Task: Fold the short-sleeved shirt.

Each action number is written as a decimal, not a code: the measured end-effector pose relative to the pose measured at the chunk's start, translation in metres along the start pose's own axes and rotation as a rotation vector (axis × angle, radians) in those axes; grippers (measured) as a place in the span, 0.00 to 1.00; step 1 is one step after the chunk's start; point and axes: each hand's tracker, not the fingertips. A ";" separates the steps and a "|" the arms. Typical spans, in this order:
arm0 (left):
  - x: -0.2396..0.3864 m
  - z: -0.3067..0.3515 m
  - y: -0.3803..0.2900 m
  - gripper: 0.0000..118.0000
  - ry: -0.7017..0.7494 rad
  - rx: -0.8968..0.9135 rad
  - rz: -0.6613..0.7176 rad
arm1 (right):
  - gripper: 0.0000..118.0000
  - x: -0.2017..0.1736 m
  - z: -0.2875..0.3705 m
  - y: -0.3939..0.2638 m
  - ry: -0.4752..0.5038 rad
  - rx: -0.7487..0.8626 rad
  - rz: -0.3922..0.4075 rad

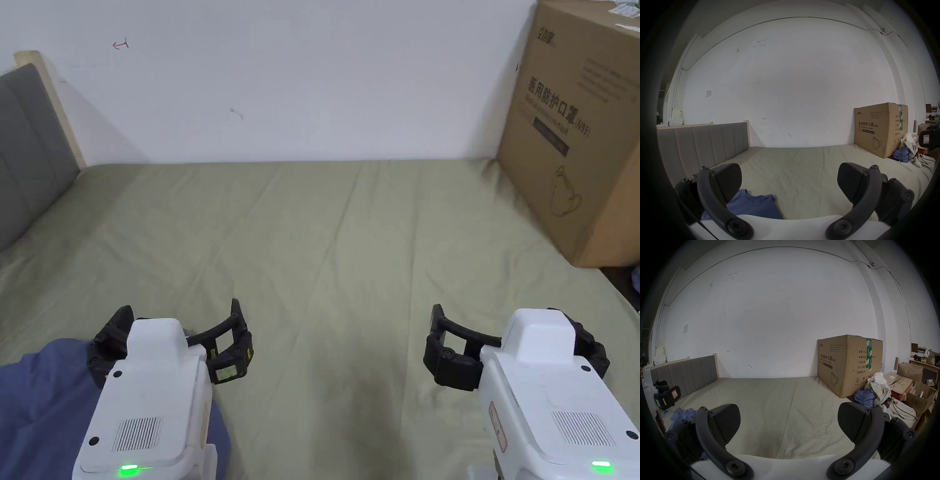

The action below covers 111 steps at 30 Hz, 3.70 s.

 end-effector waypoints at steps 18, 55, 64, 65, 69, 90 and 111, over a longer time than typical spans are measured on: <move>-0.003 -0.002 0.003 1.00 -0.004 0.002 0.015 | 0.99 -0.002 0.001 0.002 -0.003 -0.008 0.014; -0.076 0.015 0.004 0.00 0.127 -0.067 0.071 | 0.00 -0.060 -0.029 0.013 0.170 -0.050 0.063; -0.162 0.058 0.000 0.00 0.317 -0.105 0.053 | 0.00 -0.142 -0.032 0.013 0.366 -0.049 0.060; -0.169 0.062 -0.001 0.00 0.328 -0.109 0.053 | 0.00 -0.149 -0.032 0.013 0.384 -0.051 0.057; -0.190 0.079 -0.004 0.00 0.375 -0.135 0.045 | 0.00 -0.175 -0.023 0.012 0.444 -0.055 0.054; -0.196 -0.032 -0.082 0.86 0.173 -0.749 0.183 | 0.00 -0.150 -0.024 0.001 0.400 -0.090 0.075; -0.178 -0.109 -0.164 0.01 0.169 -1.012 0.106 | 0.00 -0.104 -0.062 -0.019 0.267 -0.199 0.088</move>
